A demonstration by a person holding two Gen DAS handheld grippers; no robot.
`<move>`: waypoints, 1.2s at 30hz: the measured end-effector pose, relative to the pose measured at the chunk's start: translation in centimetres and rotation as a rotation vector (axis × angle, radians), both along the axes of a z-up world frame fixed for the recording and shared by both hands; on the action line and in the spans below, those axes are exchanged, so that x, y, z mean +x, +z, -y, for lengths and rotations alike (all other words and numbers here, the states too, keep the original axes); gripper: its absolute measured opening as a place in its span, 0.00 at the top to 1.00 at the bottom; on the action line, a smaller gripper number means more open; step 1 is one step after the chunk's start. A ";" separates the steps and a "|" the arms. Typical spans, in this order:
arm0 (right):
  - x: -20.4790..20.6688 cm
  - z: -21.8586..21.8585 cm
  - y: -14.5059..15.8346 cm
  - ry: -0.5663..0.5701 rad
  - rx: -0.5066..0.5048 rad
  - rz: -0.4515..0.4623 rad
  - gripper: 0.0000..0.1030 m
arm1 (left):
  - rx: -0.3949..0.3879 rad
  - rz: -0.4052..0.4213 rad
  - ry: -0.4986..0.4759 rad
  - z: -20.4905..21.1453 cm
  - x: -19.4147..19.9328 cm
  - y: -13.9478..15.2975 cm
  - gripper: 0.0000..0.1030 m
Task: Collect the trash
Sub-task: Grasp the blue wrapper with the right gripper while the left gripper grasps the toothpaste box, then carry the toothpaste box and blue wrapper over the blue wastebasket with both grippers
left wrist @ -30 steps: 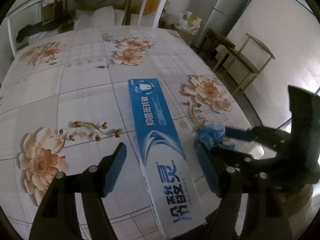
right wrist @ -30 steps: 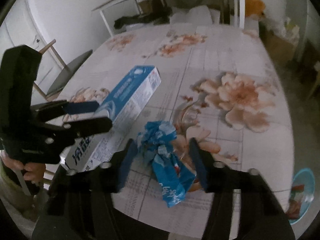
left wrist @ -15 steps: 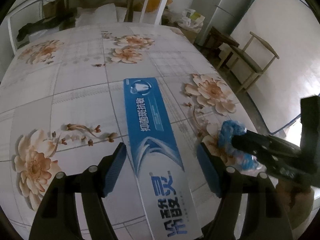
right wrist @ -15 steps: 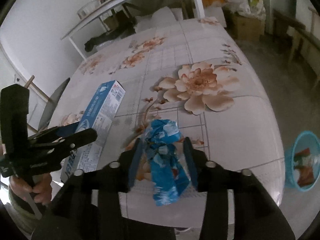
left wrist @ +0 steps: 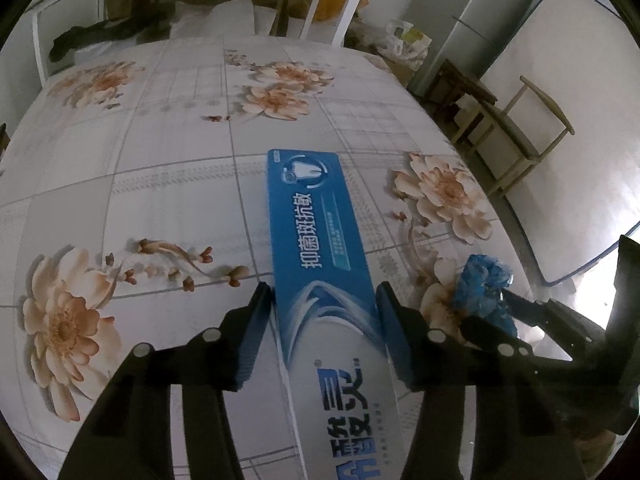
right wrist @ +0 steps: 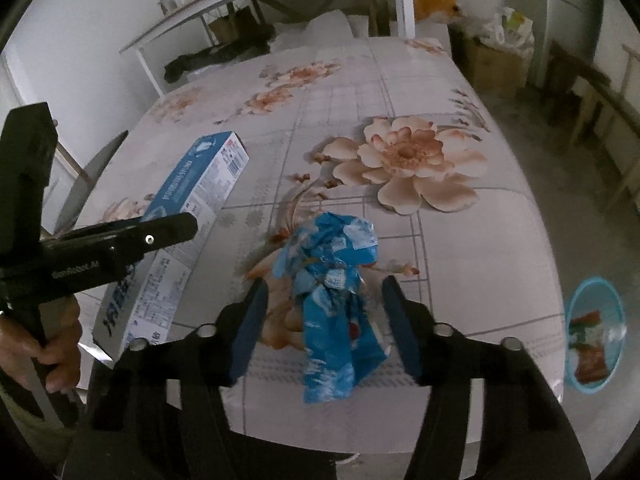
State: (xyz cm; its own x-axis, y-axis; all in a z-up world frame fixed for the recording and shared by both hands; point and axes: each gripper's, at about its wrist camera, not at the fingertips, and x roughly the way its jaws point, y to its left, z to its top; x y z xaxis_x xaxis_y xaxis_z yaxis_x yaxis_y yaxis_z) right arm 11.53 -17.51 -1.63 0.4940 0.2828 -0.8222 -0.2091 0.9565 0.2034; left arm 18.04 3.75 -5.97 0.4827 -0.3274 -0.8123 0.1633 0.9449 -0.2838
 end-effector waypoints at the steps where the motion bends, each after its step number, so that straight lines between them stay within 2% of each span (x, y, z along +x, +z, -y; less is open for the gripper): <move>1: 0.0 0.0 -0.1 -0.004 -0.003 -0.002 0.55 | -0.003 0.000 0.002 -0.1 0.0 0.0 0.50; 5: 0.0 0.5 -0.2 -0.025 0.008 -0.004 0.68 | -0.011 0.002 0.011 -0.3 -0.1 0.0 0.51; 11: 0.0 1.2 -0.1 -0.056 0.056 -0.011 0.78 | -0.025 0.022 0.018 -0.7 -0.3 0.5 0.52; 26: -1.9 3.3 1.8 -0.137 0.194 0.017 0.81 | -0.099 0.136 -0.006 -0.9 -2.9 5.2 0.53; 31: -3.6 5.7 3.0 -0.198 0.254 0.061 0.81 | -0.114 0.170 -0.074 1.5 -3.5 7.2 0.53; 36: -6.0 10.3 4.3 -0.304 0.295 0.112 0.81 | -0.147 0.195 -0.191 6.3 -3.5 9.5 0.53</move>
State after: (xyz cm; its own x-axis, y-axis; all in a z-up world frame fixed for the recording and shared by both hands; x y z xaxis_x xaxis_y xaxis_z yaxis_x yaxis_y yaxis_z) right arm 5.52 -27.79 2.69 0.6725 0.3255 -0.6647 0.0365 0.8824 0.4691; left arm 14.50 -2.56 3.57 0.5433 -0.5342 -0.6476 0.3984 0.8431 -0.3612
